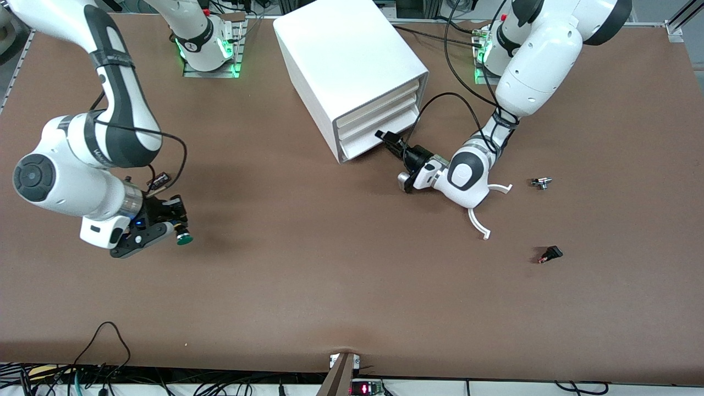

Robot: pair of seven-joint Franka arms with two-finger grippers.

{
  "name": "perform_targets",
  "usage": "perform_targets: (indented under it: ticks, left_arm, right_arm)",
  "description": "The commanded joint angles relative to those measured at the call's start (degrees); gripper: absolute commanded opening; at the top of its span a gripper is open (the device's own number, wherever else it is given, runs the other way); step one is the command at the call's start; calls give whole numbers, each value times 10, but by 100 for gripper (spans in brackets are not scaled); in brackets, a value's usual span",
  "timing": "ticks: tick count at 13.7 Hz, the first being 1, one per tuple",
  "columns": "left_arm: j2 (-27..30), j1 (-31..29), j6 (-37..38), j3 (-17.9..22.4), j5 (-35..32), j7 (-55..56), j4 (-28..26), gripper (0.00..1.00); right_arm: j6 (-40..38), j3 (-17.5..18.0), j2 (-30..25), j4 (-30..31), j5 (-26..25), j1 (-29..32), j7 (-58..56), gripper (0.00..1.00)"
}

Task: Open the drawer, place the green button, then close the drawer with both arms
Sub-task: 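Lift the green button with the right gripper and carry it toward the drawer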

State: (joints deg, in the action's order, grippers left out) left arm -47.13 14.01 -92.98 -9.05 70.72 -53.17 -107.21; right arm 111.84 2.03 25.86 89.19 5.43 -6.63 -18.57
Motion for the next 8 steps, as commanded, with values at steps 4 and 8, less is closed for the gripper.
perform_targets:
  ticks: [4,8]
  left_arm:
    - [3,-2,-3,34,-3,70,39,6]
    - [1,-2,-3,63,-4,86,64,6]
  right_arm:
    - [-78,-2,5,-75,7,-112,205,0]
    - [-69,-2,12,-88,6,-193,334,0]
